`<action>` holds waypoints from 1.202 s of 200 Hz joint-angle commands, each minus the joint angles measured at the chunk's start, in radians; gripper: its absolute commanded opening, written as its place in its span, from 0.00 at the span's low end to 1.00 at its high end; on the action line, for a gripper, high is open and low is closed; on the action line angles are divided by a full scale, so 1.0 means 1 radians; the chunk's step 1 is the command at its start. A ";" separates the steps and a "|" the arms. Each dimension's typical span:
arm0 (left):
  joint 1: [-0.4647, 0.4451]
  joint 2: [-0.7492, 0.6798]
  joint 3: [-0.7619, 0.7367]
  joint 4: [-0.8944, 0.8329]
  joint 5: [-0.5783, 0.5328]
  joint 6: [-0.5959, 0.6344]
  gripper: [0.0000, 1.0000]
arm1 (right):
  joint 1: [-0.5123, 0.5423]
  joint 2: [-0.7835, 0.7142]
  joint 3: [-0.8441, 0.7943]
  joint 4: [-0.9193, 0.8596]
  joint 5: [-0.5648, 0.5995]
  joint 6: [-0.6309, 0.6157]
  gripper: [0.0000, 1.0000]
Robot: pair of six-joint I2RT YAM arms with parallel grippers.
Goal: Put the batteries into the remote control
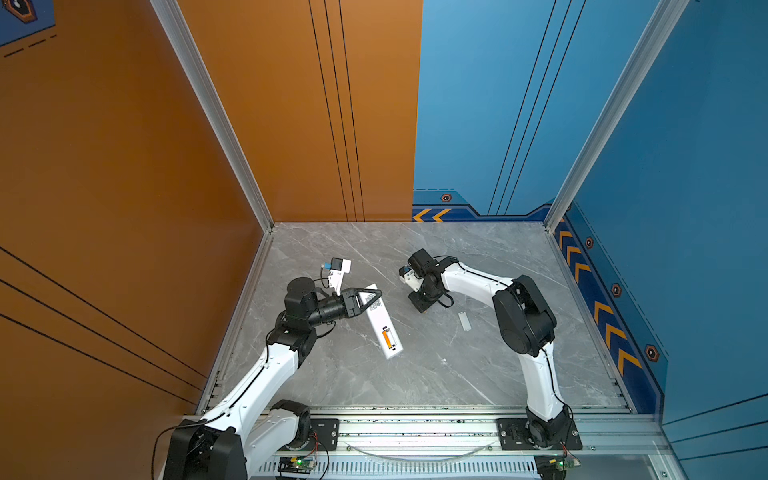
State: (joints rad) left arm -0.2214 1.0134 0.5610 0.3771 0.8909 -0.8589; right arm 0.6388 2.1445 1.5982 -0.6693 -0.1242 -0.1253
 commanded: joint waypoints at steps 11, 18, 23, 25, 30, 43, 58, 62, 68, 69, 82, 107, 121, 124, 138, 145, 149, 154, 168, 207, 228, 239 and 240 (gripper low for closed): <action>0.017 -0.005 -0.009 0.031 0.014 -0.006 0.00 | 0.051 -0.054 -0.078 -0.069 -0.005 -0.086 0.01; 0.022 -0.005 -0.015 0.031 0.013 -0.004 0.00 | 0.056 -0.063 -0.092 -0.068 -0.013 -0.086 0.01; 0.026 -0.007 -0.019 0.031 0.011 -0.003 0.00 | 0.056 -0.064 -0.105 -0.068 -0.016 -0.086 0.01; 0.027 -0.007 -0.020 0.032 0.011 -0.003 0.00 | 0.057 -0.063 -0.109 -0.069 -0.017 -0.086 0.01; 0.032 -0.007 -0.024 0.031 0.011 -0.003 0.00 | 0.056 -0.096 -0.120 -0.069 -0.018 -0.086 0.01; 0.041 -0.007 -0.033 0.031 0.005 -0.001 0.00 | 0.089 -0.119 -0.145 -0.069 -0.019 -0.082 0.00; 0.051 -0.009 -0.043 0.031 -0.003 -0.002 0.00 | 0.103 -0.143 -0.173 -0.068 -0.015 -0.083 0.01; 0.053 -0.009 -0.045 0.031 -0.005 0.000 0.00 | 0.106 -0.147 -0.181 -0.067 -0.013 -0.081 0.01; 0.054 -0.009 -0.046 0.032 -0.007 -0.002 0.00 | 0.112 -0.155 -0.189 -0.068 -0.009 -0.079 0.01; 0.054 -0.009 -0.046 0.032 -0.007 -0.002 0.00 | 0.112 -0.156 -0.190 -0.068 -0.008 -0.079 0.02; 0.060 -0.009 -0.048 0.031 -0.009 -0.002 0.00 | 0.123 -0.167 -0.213 -0.066 -0.010 -0.078 0.02; 0.065 -0.013 -0.052 0.028 -0.014 -0.002 0.00 | 0.137 -0.176 -0.244 -0.054 -0.006 -0.072 0.04; 0.067 -0.019 -0.056 0.025 -0.016 -0.003 0.00 | 0.138 -0.176 -0.259 -0.045 -0.002 -0.065 0.06; 0.067 -0.019 -0.057 0.025 -0.016 -0.003 0.00 | 0.139 -0.176 -0.261 -0.043 -0.003 -0.064 0.07; 0.069 -0.024 -0.058 0.024 -0.017 -0.003 0.00 | 0.143 -0.176 -0.267 -0.040 0.003 -0.060 0.12; 0.070 -0.025 -0.058 0.022 -0.017 -0.003 0.00 | 0.145 -0.178 -0.269 -0.039 0.006 -0.059 0.14; 0.071 -0.027 -0.058 0.021 -0.018 -0.003 0.00 | 0.145 -0.178 -0.269 -0.039 0.009 -0.058 0.16; 0.071 -0.029 -0.058 0.019 -0.017 -0.003 0.00 | 0.145 -0.179 -0.269 -0.040 0.014 -0.058 0.18; 0.071 -0.029 -0.059 0.019 -0.018 -0.003 0.00 | 0.148 -0.183 -0.271 -0.039 0.021 -0.057 0.24; 0.074 -0.030 -0.061 0.020 -0.018 -0.003 0.00 | 0.154 -0.212 -0.268 -0.036 0.031 -0.044 0.36; 0.073 -0.030 -0.060 0.019 -0.018 -0.003 0.00 | 0.156 -0.231 -0.267 -0.036 0.034 -0.032 0.39; 0.074 -0.030 -0.060 0.019 -0.017 -0.003 0.00 | 0.155 -0.241 -0.268 -0.038 0.043 -0.020 0.41; 0.074 -0.030 -0.060 0.019 -0.018 -0.003 0.00 | 0.155 -0.242 -0.267 -0.037 0.045 -0.019 0.41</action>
State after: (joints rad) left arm -0.1570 1.0004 0.5095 0.3767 0.8719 -0.8616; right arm 0.7883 1.9560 1.3422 -0.6884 -0.1104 -0.1734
